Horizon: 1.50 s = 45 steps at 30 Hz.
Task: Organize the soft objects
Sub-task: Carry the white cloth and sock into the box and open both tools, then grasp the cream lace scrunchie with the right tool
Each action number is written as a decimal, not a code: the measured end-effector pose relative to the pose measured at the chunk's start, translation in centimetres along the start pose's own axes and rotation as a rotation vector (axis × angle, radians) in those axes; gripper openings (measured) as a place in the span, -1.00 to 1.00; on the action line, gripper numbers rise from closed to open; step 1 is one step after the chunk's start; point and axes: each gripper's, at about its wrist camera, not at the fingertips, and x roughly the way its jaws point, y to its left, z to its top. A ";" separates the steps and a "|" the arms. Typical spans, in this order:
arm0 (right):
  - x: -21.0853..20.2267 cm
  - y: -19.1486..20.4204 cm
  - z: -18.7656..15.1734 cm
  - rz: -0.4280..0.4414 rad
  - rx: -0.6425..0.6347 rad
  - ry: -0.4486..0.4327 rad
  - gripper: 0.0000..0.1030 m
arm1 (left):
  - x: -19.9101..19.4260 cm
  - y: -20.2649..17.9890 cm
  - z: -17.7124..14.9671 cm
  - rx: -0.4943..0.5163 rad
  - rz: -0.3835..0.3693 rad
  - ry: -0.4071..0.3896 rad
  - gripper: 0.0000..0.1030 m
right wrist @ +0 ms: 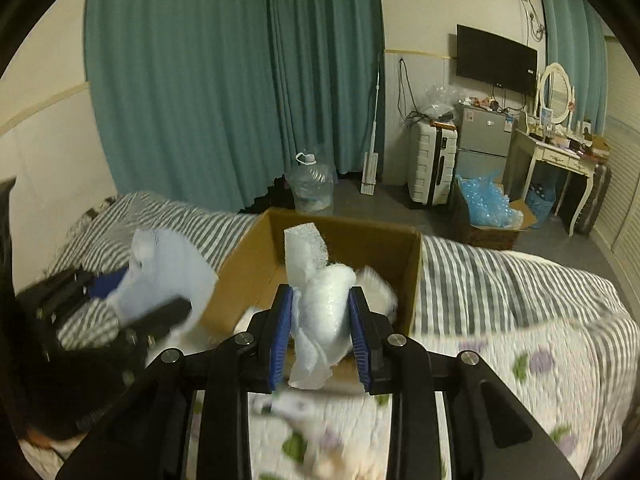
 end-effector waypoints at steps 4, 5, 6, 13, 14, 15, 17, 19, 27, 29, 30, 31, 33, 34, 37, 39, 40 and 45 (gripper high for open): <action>4.3 -0.9 2.7 -0.008 -0.016 0.018 -0.46 | 4.1 0.3 0.6 -0.003 0.000 0.025 0.08; 5.3 -1.2 3.1 -0.007 -0.015 0.021 -0.43 | 5.1 0.3 0.7 0.001 0.007 0.028 0.16; 6.3 -1.5 3.4 -0.013 -0.012 0.021 -0.36 | 5.4 0.4 0.6 0.001 0.010 0.026 0.38; 8.8 -4.2 3.4 -0.046 0.044 -0.031 0.79 | 5.3 0.8 0.8 -0.027 0.030 -0.017 0.76; 8.4 -4.6 3.3 -0.051 0.052 -0.039 0.79 | 4.8 0.8 0.9 -0.023 0.049 -0.023 0.76; 8.0 -4.8 3.2 -0.056 0.059 -0.044 0.79 | 4.3 0.6 1.0 -0.019 0.060 -0.026 0.76; 6.2 -5.2 3.0 -0.071 0.071 -0.052 0.79 | 2.4 0.6 1.0 -0.013 0.073 -0.039 0.76; 4.1 -5.3 2.9 -0.079 0.067 -0.061 0.79 | 0.0 0.3 1.0 0.000 0.076 -0.059 0.76; -6.5 -2.7 1.5 -0.161 -0.065 -0.075 0.95 | -9.8 -0.2 0.0 0.010 0.090 -0.145 0.79; -8.4 -1.9 0.5 -0.180 -0.089 -0.068 0.95 | -10.8 -0.3 -0.7 0.020 0.116 -0.148 0.79; -9.4 -1.4 -0.4 -0.187 -0.097 -0.062 0.95 | -11.2 -0.3 -1.4 0.028 0.133 -0.148 0.79; -9.9 -1.2 -1.0 -0.187 -0.097 -0.055 0.95 | -11.6 -0.4 -2.1 0.034 0.145 -0.146 0.79; -10.5 -0.8 -3.0 -0.191 -0.089 -0.026 0.95 | -11.7 -0.5 -4.0 0.025 0.152 -0.124 0.79; -10.5 -0.8 -3.9 -0.188 -0.084 -0.018 0.95 | -11.6 -0.5 -4.8 0.017 0.156 -0.110 0.79; -9.1 -0.2 -7.4 -0.145 -0.061 0.031 0.95 | -9.8 -0.2 -8.1 -0.012 0.140 -0.047 0.79; -7.0 -0.3 -10.0 -0.126 -0.034 0.093 0.95 | -8.7 -0.3 -9.9 -0.039 0.136 -0.019 0.79; -6.1 -0.3 -11.1 -0.124 -0.031 0.116 0.95 | -8.0 -0.3 -11.1 -0.053 0.139 -0.005 0.79; -0.6 -1.7 -15.8 -0.128 0.039 0.215 0.94 | -4.2 -0.1 -15.8 -0.071 0.124 0.101 0.79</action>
